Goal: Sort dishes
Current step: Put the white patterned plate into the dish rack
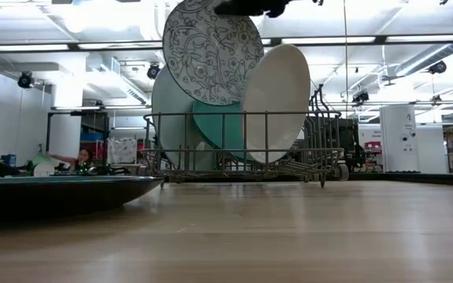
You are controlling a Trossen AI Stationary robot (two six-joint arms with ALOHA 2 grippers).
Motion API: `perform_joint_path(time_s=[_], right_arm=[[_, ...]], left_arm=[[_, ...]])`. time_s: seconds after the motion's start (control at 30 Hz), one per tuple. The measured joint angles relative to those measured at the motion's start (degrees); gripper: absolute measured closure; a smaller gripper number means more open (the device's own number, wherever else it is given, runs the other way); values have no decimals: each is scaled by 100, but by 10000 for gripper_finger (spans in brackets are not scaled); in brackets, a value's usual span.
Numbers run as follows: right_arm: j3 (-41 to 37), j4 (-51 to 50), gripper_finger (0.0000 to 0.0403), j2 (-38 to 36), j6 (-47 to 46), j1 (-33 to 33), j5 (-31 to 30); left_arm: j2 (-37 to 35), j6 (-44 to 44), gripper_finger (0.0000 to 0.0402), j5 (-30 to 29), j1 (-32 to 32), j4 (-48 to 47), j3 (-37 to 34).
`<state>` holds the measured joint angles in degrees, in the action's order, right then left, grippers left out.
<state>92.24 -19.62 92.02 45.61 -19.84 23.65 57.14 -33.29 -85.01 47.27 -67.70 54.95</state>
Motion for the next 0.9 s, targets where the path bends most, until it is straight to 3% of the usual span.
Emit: perform_joint_path(time_s=[0.13,0.9], right_arm=[[162,21,403,258,352,1,79],[259,-233,403,1318,212,15,80]], left_arm=[[-91,-105,172,2,0,-1,-200],[-749,-334,172,-15,0,-2,-773]])
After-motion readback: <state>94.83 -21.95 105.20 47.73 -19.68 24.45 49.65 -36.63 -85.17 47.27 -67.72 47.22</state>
